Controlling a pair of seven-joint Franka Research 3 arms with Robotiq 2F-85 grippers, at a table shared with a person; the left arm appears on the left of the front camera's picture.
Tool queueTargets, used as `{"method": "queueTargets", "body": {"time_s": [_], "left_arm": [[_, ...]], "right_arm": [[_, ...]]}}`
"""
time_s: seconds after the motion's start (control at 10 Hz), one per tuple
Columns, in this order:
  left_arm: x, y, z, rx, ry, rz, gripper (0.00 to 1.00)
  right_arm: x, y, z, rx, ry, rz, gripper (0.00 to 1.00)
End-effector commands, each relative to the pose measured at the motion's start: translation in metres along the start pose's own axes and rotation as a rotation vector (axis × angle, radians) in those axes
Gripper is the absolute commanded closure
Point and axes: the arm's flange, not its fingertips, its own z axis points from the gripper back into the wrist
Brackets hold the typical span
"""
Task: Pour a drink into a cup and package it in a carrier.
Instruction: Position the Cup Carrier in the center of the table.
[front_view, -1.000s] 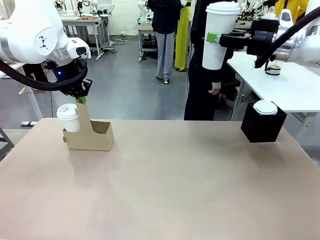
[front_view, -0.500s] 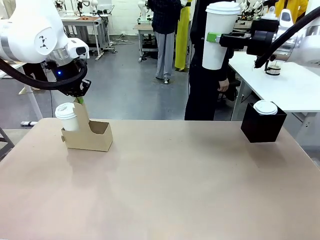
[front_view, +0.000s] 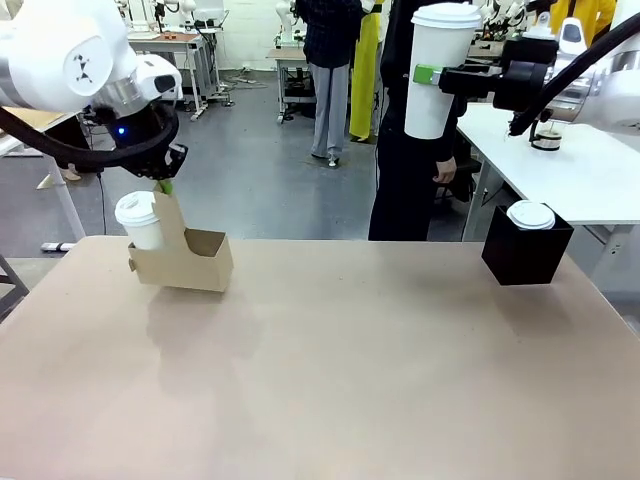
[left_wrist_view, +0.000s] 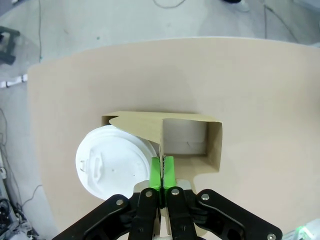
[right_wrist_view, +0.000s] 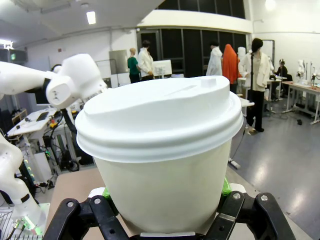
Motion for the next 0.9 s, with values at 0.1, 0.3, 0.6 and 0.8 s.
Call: {"method": "queueTargets", "body": {"time_s": [0.1, 0.3, 0.6, 0.8], "left_arm": [[-0.052, -0.078, 0.045, 0.024, -0.032, 0.030, 0.98], [-0.087, -0.135, 0.057, -0.036, -0.040, 0.021, 0.98], [-0.135, -0.205, 0.039, -0.066, -0.016, -0.038, 0.98], [-0.153, -0.244, 0.018, -0.066, 0.013, -0.057, 0.98]], "right_arm": [[0.004, 0.000, -0.002, 0.006, -0.007, 0.013, 0.20], [0.004, 0.000, -0.002, 0.006, -0.007, 0.013, 0.20], [0.004, 0.000, -0.002, 0.006, -0.007, 0.013, 0.20], [0.004, 0.000, -0.002, 0.006, -0.007, 0.013, 0.20]]}}
